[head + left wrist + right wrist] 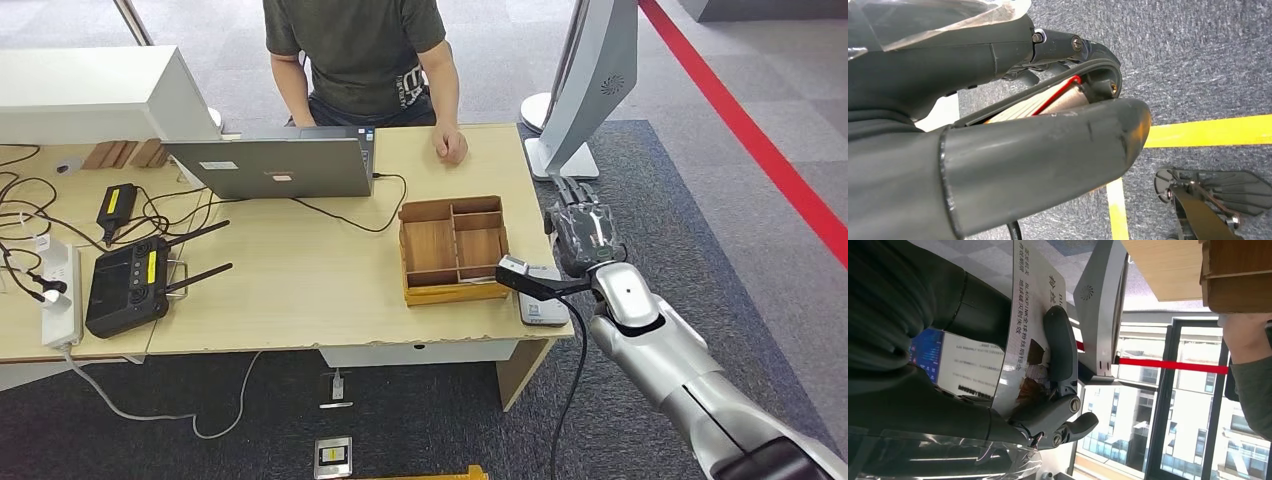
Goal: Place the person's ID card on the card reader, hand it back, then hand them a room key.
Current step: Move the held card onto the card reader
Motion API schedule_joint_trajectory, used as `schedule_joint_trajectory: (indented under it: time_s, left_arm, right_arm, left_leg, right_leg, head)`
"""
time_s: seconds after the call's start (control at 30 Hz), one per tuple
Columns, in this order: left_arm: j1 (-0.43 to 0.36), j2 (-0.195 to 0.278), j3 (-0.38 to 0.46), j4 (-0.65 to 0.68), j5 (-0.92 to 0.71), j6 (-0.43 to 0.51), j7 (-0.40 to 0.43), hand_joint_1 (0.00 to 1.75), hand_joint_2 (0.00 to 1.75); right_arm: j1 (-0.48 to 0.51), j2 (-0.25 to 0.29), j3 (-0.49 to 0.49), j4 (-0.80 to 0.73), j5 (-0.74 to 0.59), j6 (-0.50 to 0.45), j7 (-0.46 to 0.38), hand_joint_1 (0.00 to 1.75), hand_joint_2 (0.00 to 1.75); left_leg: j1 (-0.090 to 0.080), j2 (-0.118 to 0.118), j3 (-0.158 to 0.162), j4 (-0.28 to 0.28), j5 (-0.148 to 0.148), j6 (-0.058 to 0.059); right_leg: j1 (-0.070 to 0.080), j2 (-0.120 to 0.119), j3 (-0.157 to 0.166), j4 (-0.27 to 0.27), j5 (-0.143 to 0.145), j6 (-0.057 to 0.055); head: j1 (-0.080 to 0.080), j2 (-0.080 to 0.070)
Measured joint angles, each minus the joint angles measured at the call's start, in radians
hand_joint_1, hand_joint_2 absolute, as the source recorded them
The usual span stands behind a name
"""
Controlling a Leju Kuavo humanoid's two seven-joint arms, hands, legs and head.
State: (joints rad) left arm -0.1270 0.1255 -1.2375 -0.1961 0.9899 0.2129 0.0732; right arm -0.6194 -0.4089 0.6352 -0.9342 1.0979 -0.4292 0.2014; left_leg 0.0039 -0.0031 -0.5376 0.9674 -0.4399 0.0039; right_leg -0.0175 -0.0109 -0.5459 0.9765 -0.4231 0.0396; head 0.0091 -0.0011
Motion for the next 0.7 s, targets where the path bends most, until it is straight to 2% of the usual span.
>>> schedule_joint_trajectory:
  time_s: [0.3, 0.7]
  left_arm:
    - [0.0, 0.002, 0.0, 0.0, 0.003, 0.0, 0.006, 0.0, 0.0]
    - [0.0, 0.002, 0.0, 0.0, 0.018, 0.008, -0.005, 0.0, 0.0]
  right_arm:
    - [0.01, 0.008, 0.0, 0.019, -0.005, -0.001, -0.005, 1.75, 1.75]
    - [0.057, 0.044, 0.005, 0.1, -0.063, -0.04, -0.056, 1.75, 1.75]
  left_leg:
    - [0.0, 0.0, 0.0, 0.0, 0.0, 0.0]
    - [0.0, 0.0, 0.0, 0.0, 0.0, 0.0]
  right_leg:
    - [0.0, 0.0, 0.0, 0.0, 0.0, 0.0]
    - [0.0, 0.0, 0.0, 0.0, 0.0, 0.0]
  head:
    - [0.0, 0.0]
    - [0.0, 0.0]
